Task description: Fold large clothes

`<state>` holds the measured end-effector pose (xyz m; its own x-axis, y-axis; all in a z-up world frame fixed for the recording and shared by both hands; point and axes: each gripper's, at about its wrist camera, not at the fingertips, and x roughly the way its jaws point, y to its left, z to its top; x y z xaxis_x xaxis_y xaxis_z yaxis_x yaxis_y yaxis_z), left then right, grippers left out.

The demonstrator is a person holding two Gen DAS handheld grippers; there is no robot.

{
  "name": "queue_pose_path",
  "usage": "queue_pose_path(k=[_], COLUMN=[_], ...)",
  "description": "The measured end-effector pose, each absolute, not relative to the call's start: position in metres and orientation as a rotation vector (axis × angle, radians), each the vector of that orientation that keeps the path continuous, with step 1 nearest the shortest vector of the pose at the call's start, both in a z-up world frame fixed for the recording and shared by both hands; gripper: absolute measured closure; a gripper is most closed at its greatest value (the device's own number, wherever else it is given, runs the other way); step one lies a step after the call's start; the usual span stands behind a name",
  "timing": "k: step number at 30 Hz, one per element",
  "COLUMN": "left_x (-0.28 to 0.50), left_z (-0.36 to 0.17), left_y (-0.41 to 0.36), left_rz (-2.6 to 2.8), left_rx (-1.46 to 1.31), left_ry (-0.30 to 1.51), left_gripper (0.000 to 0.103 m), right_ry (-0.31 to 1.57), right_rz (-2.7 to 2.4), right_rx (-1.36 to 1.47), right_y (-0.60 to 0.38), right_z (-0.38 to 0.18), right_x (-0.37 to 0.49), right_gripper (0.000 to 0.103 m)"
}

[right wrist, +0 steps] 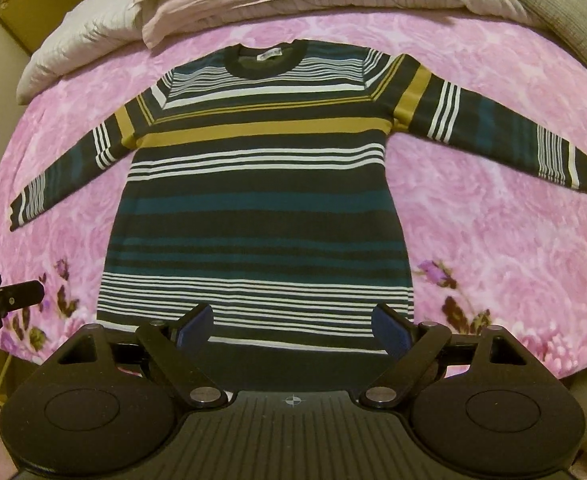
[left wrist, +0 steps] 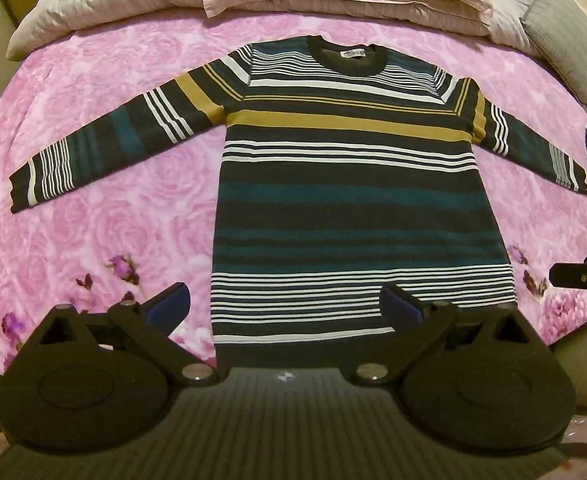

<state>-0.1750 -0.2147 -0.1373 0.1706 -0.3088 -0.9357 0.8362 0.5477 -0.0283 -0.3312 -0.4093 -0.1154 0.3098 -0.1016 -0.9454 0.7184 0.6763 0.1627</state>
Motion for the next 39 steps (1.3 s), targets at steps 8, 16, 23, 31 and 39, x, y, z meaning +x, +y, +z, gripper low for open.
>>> queue_pose_path(k=[8,16,23,31,39], left_x=[-0.182,-0.188,-0.191,-0.202,-0.205], left_z=[-0.135,-0.131,-0.130,-0.127,-0.122], left_y=[-0.219,-0.222,-0.223,-0.231,-0.239], left_rz=[-0.890,-0.890,-0.889,-0.880,-0.862], left_rx=[0.576,0.573,0.573,0.572,0.570], left_ry=[1.113,1.106,1.105,1.097,1.088], left_gripper=[0.004,0.004,0.004,0.004,0.004], right_ry=[1.129,1.124,1.120,1.107,1.099], right_rz=[-0.600,-0.597,-0.596,-0.588,-0.570], right_rx=[0.649,0.642,0.645,0.653,0.656], right_y=[-0.411,-0.411,-0.411,-0.422,-0.434], right_z=[-0.113,-0.111,-0.111,-0.110,-0.109], right_x=[-0.337,-0.340,-0.341,-0.350,-0.351], right_gripper=[0.020,0.020,0.020,0.020,0.020])
